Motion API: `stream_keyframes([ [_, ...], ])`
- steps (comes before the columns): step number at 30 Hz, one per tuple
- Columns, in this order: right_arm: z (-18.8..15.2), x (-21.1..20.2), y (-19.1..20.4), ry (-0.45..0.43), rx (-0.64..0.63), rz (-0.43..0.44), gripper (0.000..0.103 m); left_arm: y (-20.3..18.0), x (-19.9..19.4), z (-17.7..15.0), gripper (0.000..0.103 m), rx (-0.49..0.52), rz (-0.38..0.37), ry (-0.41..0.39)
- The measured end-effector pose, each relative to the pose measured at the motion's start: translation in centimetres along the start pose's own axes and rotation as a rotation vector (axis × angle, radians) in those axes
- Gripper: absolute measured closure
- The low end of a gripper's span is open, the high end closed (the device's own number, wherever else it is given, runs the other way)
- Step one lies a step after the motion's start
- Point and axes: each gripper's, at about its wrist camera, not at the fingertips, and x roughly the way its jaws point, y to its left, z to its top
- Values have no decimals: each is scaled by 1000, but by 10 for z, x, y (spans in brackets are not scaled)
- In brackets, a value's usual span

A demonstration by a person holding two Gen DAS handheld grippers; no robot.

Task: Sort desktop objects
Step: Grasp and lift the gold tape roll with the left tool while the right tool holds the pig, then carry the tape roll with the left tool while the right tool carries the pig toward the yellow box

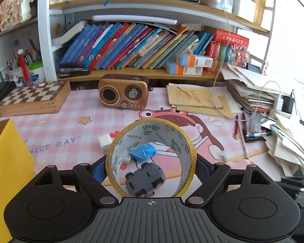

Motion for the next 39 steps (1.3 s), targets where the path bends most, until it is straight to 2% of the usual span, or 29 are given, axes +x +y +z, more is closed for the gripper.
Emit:
stream_keyframes([
  [19,-50,-51,53,6,15,-21,52,23,-87,-70,17,-20,-39,40],
  [28,-77,-74,109,4,6,-40,52,59,-132,-104,17,-38,-48,37],
  [39,-114,-96,188,15,-13,-7,52,111,-189,-141,17,-59,-27,30],
])
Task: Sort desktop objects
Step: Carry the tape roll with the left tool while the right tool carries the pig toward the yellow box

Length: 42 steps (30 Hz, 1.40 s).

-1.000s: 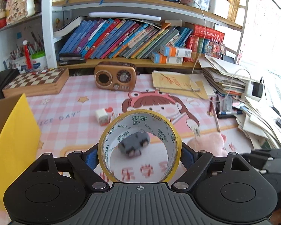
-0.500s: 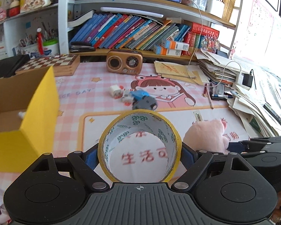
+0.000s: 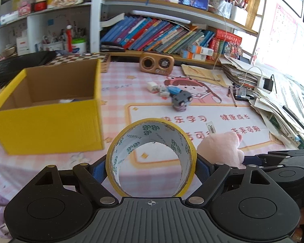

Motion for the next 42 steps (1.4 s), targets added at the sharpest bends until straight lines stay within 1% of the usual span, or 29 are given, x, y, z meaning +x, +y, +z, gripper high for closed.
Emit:
stream_keyframes([
  [8,-18,-9,52,1,-46,38,52,35,-34,-24,17,-33,42,4],
  [19,-25,-14,97,-11,-95,77,52,66,-69,-41,17,-67,89,-27],
  [28,-25,-13,120,-10,-143,111,52,85,-82,-48,17,-107,125,-40],
  [34,-23,-12,130,-5,-169,136,52,92,-84,-49,17,-123,133,-42],
  [42,-23,-10,136,-8,-173,142,52,95,-85,-50,17,-124,136,-42],
])
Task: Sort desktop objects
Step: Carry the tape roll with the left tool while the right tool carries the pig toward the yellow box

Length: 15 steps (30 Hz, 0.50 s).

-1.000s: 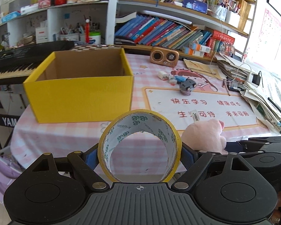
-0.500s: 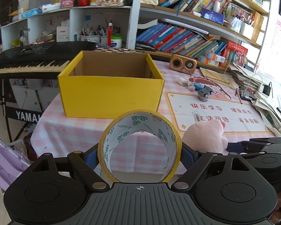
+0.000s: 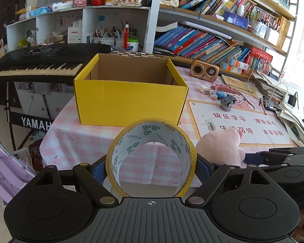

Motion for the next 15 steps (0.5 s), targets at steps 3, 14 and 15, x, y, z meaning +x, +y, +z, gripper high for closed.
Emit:
stream_keyframes([
  [3,0,0,4,-5,-7,3,52,5,-2,-1,17,-4,5,-7],
  [14,18,1,19,-41,-59,33,52,21,-10,7,17,-10,29,-46],
  [15,22,1,18,-48,-58,35,52,22,-10,10,17,-11,30,-52],
])
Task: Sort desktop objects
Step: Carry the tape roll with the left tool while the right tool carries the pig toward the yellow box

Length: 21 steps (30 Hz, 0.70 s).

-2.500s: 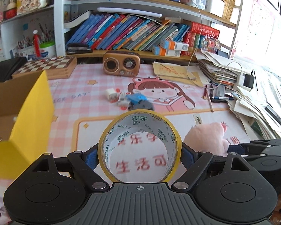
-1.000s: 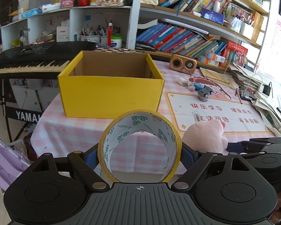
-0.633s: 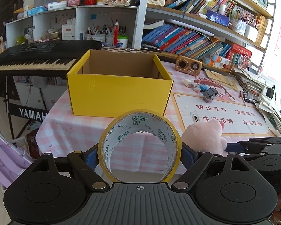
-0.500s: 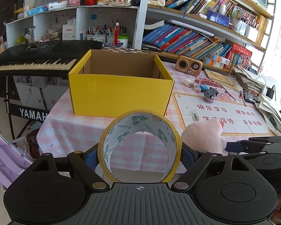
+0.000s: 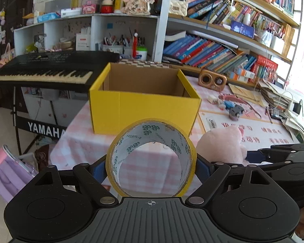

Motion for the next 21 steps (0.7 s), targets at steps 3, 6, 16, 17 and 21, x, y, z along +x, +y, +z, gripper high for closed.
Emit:
stream_keyframes([
  [3,15,0,-3,-28,1,4,52,2,3,10,17,-4,1,-22],
  [6,33,2,-10,-64,2,12,52,3,7,24,17,-9,10,-49],
  [16,116,26,-35,-186,-1,47,52,10,34,85,17,-16,62,-145],
  [17,125,31,-37,-193,-4,49,52,11,39,92,17,-22,65,-153],
  [21,158,51,-44,-221,-17,62,52,16,60,116,17,-25,88,-173],
])
